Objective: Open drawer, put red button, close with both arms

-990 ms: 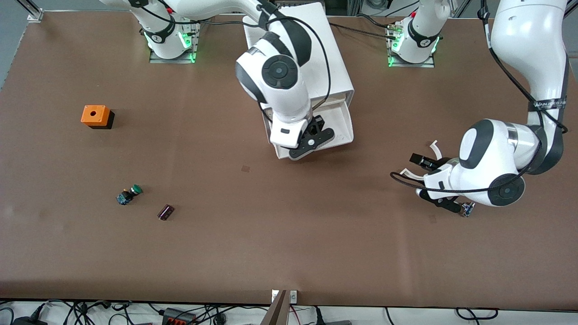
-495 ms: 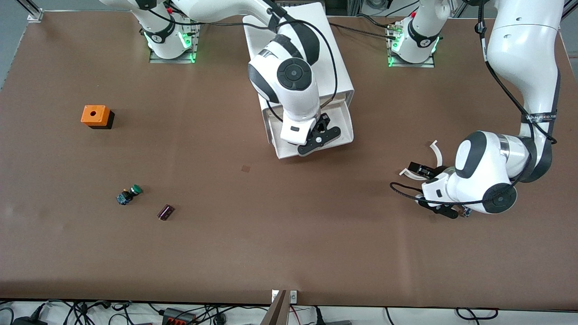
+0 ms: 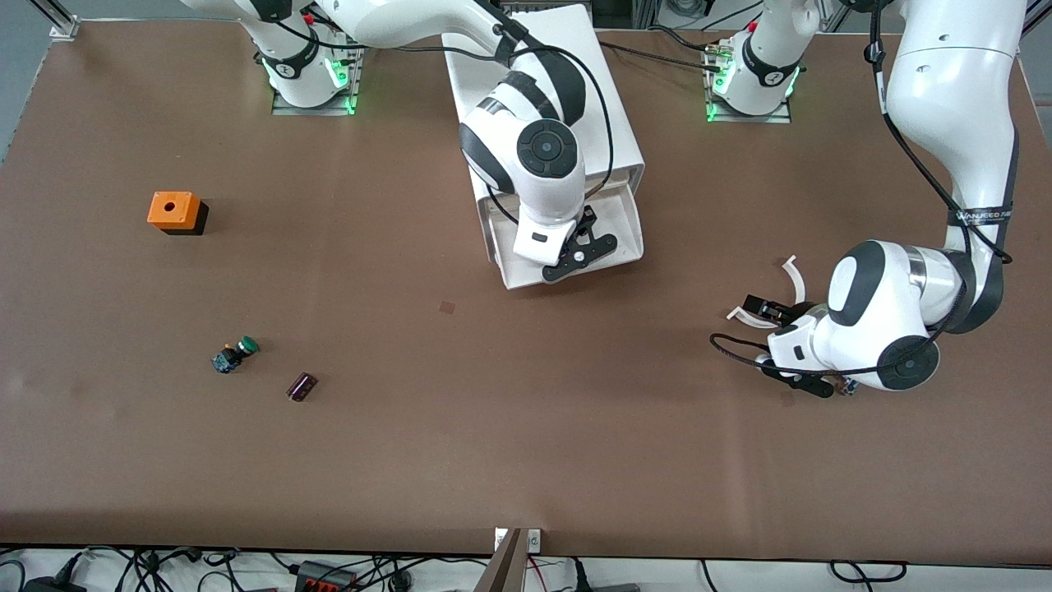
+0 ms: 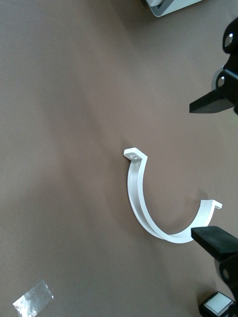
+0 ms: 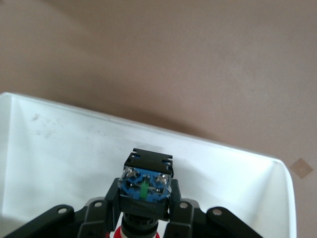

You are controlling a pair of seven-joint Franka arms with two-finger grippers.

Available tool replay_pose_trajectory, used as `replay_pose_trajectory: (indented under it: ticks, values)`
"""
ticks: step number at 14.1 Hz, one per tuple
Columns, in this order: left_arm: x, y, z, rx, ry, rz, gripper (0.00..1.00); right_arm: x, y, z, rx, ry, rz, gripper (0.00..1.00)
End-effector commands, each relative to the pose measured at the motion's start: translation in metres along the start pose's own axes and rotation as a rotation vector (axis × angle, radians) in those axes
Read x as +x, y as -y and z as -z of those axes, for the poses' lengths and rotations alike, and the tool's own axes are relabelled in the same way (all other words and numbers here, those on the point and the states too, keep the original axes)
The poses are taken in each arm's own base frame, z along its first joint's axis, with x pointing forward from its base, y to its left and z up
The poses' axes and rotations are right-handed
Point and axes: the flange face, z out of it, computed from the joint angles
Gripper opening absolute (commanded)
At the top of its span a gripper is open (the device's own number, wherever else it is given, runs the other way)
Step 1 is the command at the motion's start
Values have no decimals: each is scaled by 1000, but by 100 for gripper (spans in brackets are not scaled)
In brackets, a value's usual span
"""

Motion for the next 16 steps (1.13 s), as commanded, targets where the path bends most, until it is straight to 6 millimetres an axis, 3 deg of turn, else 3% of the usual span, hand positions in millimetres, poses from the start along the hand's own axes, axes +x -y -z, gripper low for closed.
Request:
replay_pose_trajectory:
  ticks: [1,8,10,13,15,16]
  values:
    - [0,4,0,16,9,14,100,-9,14,1,-4,25,-7,0]
    - [0,2,1,17,8,14,100,-7,15,-13,-1,29,-7,0]
    - [0,2,1,17,8,14,100,-5,13,-8,-2,19,-29,100]
    - [0,1,4,19,2,11,100,2,4,15,8,-20,-107,100]
    - [0,1,3,17,3,13,100,12,-19,52,3,-85,-151,100]
    - [0,1,3,17,3,11,100,19,-46,70,-1,-111,-184,100]
